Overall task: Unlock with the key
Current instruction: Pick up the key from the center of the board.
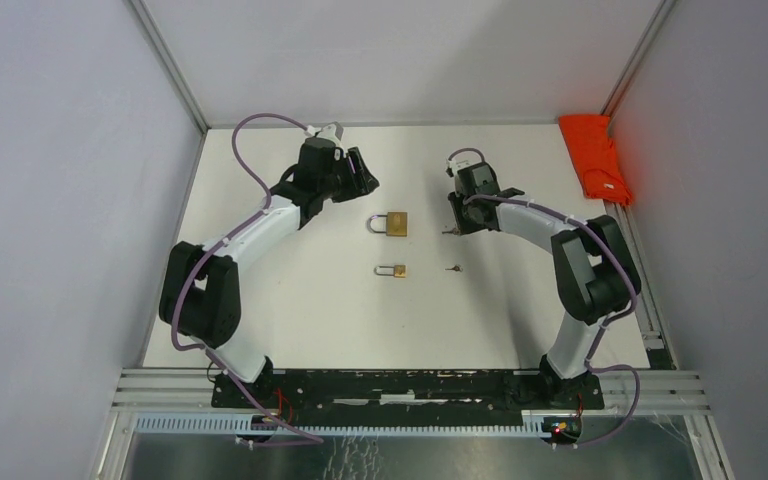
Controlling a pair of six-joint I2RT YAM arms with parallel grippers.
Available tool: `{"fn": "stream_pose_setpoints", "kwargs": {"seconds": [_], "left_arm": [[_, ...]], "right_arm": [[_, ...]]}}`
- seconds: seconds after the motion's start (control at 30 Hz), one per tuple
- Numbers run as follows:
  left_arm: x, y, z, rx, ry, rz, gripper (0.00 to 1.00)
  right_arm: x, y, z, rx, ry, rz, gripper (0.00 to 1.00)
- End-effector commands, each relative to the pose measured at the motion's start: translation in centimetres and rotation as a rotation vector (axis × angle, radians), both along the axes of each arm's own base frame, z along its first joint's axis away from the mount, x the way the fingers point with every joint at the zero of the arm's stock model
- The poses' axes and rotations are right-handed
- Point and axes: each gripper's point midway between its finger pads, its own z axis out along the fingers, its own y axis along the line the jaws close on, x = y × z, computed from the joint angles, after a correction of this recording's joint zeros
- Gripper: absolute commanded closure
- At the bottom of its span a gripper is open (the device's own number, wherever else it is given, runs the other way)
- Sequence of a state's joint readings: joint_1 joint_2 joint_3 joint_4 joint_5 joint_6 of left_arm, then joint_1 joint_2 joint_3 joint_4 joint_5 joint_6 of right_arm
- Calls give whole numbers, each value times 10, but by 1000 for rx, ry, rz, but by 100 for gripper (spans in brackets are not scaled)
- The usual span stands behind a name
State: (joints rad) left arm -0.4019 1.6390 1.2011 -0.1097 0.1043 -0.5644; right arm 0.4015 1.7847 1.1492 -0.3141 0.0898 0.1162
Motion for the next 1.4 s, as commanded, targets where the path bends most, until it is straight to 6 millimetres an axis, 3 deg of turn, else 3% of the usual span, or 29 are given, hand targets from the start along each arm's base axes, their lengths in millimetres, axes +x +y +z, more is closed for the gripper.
{"fn": "stream_pose_setpoints", "kwargs": {"seconds": [0.0,0.17,0.5,0.7,1.37], "left_arm": [[13,-1,36,-2,-116,13,38],[12,-4,36,-4,-118,-8,38],[11,-2,39,3,-127,-9,38],[11,-3,40,1,-127,-14,39],[12,-3,42,-3,-129,-13,38]], "right_arm": [[18,10,3,11,-37,12,71],[22,10,0,5,-32,7,70],[32,20,26,43,-77,18,65],[36,20,14,21,-44,14,67],[19,16,-11,11,12,10,74]]}}
